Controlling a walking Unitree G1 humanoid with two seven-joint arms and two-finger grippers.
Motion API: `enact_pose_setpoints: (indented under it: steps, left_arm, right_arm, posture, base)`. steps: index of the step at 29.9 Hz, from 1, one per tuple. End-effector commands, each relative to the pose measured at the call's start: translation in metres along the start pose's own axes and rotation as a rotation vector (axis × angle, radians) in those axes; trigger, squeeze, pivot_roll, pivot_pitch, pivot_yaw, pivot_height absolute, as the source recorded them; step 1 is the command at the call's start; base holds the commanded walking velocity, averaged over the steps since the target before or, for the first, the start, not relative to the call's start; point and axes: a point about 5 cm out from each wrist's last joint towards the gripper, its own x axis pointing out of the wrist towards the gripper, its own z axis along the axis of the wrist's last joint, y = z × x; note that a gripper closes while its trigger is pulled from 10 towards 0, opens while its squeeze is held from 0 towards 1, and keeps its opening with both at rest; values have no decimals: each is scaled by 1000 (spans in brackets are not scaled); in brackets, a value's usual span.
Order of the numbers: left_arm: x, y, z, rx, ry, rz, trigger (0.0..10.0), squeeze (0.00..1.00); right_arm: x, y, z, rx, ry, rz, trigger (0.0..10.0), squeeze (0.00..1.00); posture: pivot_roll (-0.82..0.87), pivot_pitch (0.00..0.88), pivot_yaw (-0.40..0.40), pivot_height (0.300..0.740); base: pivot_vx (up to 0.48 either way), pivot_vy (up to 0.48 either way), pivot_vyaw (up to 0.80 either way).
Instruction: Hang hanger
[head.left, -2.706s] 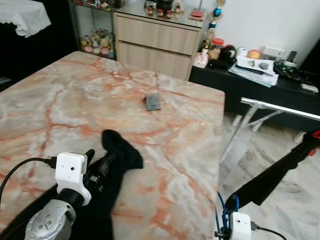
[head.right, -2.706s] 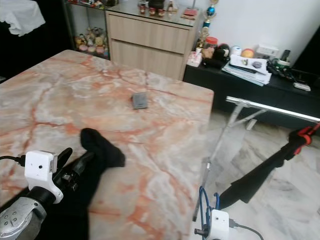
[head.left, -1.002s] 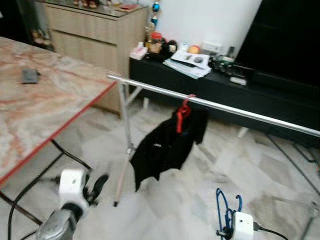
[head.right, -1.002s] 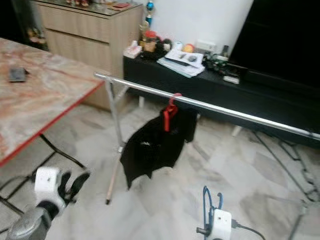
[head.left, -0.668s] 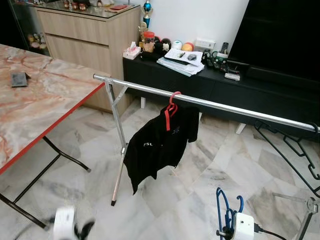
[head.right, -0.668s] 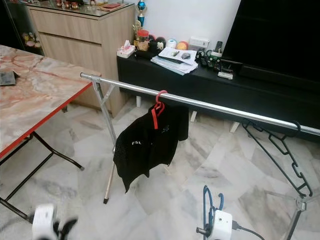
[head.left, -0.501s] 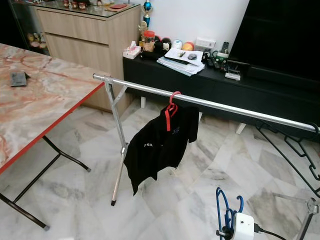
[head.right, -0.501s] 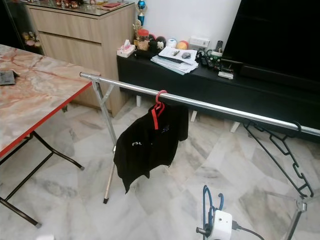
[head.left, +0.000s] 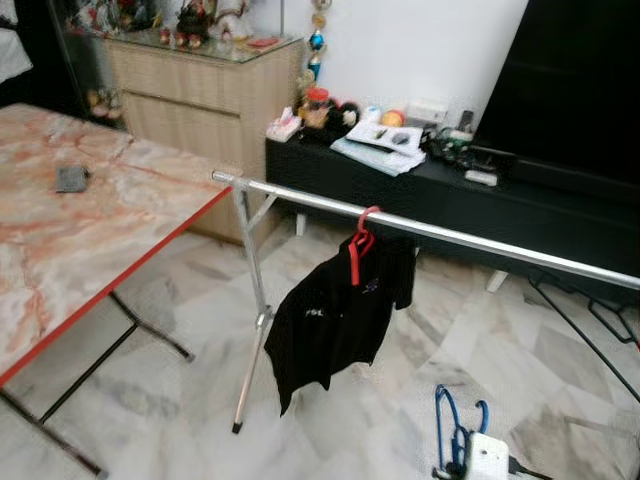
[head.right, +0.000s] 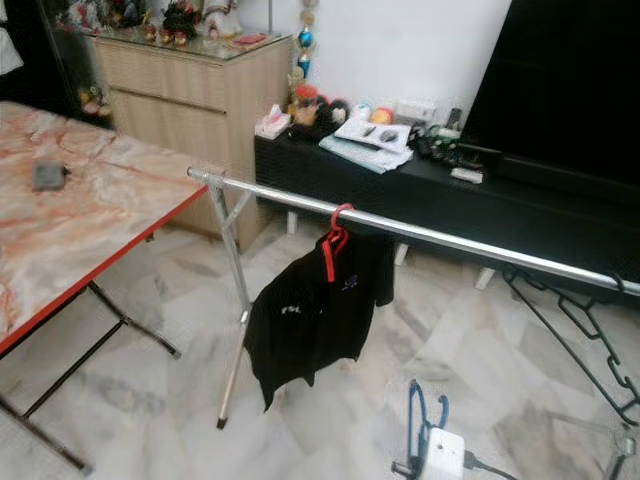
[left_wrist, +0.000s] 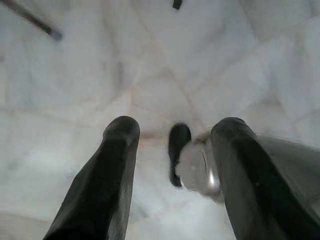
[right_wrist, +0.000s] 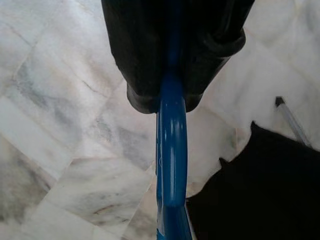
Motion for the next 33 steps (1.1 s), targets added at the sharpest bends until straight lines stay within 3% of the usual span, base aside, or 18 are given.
enact_pose_setpoints:
  steps: [1, 8, 22, 25, 33]
  left_arm:
    - [3, -10, 3, 8, -11, -30, 10000, 0]
    - [2, -11, -3, 14, 21, -30, 10000, 0]
    - [-4, -10, -23, 5, 81, -21, 10000, 0]
    - [-6, -12, -30, 2, 94, -14, 10000, 0]
    - [-6, -20, -33, 9, 94, -19, 10000, 0]
  right_arm:
    - [0, -13, 5, 0, -24, -38, 10000, 0]
    - [0, -12, 6, 12, -37, -32, 10000, 0]
    - [-1, -7, 22, -17, -180, 59, 10000, 0]
    - [-3, -6, 26, 49, -243, 72, 10000, 0]
    - [-3, -7, 25, 12, -235, 80, 10000, 0]
  posture:
    - [156, 0, -87, 740]
    - [156, 0, -89, 740]
    - [144, 16, -93, 740]
    - [135, 20, -93, 740]
    - [137, 28, -97, 740]
  base:
    - [360, 0, -581]
    - [338, 0, 0]
    - [0, 0, 0]
    - [0, 0, 0]
    - [0, 0, 0]
